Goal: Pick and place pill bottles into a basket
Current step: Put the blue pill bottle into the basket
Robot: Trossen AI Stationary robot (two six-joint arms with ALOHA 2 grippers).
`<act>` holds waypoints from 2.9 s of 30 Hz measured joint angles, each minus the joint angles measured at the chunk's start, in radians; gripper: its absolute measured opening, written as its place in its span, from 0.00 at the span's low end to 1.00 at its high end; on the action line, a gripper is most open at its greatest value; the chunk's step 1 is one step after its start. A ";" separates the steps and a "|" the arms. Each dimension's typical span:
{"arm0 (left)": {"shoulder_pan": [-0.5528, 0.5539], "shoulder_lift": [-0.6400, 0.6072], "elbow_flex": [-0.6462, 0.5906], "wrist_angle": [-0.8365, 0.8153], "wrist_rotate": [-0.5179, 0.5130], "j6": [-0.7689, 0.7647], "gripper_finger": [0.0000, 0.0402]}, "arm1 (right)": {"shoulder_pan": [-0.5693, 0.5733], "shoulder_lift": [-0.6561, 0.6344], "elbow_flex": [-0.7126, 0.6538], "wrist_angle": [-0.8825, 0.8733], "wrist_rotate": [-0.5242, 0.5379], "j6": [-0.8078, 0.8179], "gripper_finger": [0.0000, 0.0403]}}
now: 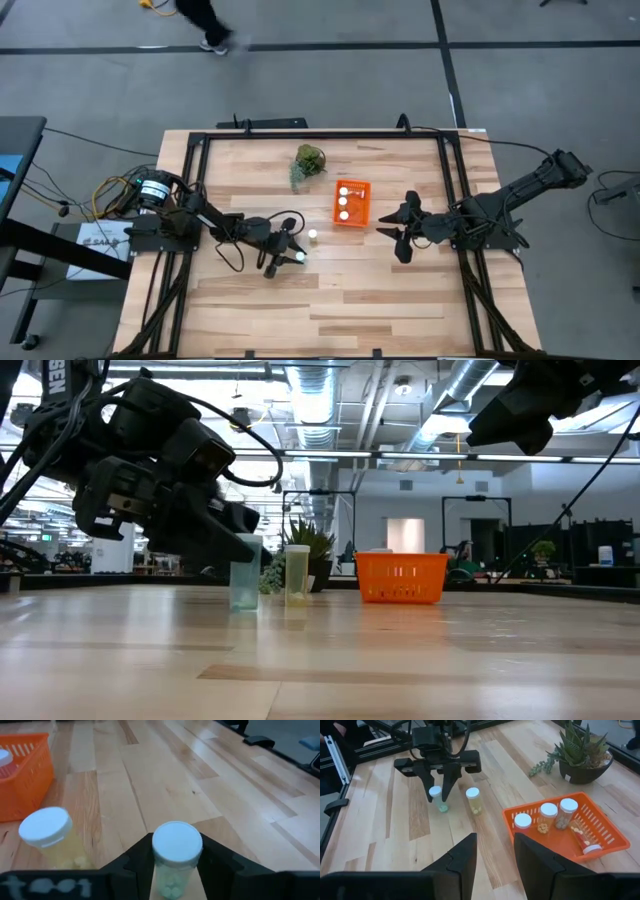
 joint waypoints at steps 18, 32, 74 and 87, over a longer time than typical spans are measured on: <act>0.000 -0.032 -0.001 0.042 0.024 -0.014 0.28 | -0.035 0.000 0.000 0.041 0.011 0.000 0.30; 0.000 -0.239 -0.001 0.037 0.026 -0.045 0.28 | -0.099 0.001 0.000 0.112 0.011 0.000 0.31; 0.037 -0.283 0.432 -0.555 -0.165 0.059 0.28 | -0.091 0.593 0.196 0.608 -0.042 -0.424 0.65; 0.037 -0.283 0.433 -0.558 -0.165 0.058 0.28 | -0.085 0.652 0.290 0.580 -0.043 -0.496 0.65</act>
